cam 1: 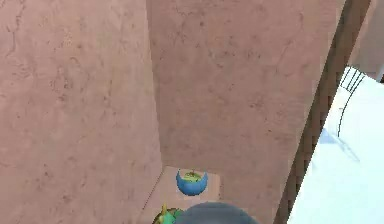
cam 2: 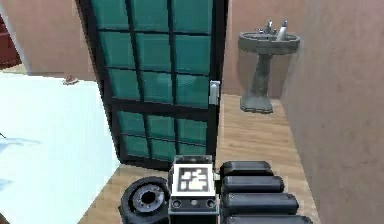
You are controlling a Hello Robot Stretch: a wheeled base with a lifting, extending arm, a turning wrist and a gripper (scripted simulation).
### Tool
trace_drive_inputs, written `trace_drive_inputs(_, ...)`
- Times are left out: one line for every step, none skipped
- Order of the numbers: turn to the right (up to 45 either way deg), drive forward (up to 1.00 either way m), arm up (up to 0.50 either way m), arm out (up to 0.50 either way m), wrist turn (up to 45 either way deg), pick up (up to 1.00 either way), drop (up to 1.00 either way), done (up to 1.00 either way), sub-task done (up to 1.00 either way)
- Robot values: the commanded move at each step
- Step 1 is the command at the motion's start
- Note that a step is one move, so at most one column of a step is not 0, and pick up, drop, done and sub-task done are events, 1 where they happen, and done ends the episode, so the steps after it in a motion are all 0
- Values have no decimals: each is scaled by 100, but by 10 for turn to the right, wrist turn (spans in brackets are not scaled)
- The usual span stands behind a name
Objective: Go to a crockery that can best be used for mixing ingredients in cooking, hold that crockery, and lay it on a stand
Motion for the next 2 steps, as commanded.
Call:
trace_drive_inputs(-450,0,0,0,0,0,0,0,0)
trace_drive_inputs(-330,0,0,0,0,0,0,0,0)
